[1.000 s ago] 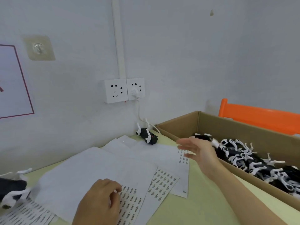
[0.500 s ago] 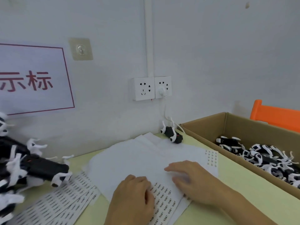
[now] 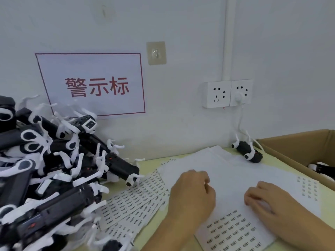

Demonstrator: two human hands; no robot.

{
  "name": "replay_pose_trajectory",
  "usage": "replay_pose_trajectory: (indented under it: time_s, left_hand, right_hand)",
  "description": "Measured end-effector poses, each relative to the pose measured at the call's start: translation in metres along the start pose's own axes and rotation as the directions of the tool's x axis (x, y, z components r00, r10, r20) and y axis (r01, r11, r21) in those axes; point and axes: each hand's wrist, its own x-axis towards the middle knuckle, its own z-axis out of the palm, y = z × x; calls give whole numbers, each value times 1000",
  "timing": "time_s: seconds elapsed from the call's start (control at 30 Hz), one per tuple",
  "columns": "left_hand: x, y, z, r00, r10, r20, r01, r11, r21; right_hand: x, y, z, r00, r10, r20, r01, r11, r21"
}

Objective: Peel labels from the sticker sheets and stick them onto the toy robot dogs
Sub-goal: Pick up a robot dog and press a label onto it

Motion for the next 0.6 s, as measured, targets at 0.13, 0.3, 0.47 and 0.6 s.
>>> replay_pose_trajectory:
  time_s: [0.13,0.3,0.47,0.6]
  left_hand:
    - [7,15,-42,970,230,-80,-217,966,138]
    - [-5,55,-37,898,439,-36,-436,897,68]
    - [-15,43,21,930,231,285,-305,919,251]
    - [-22,24,44,958,188,218,-236,946,223]
  right_hand:
    - [0,-1,0,999,-26,-30,26,1000,6]
    - [6,3,13,993,-19,-118,26,998,58]
    - [8,16,18,933,92,-347,-8,972,235]
    - [4,-5,0,864,55,-500,89,962,260]
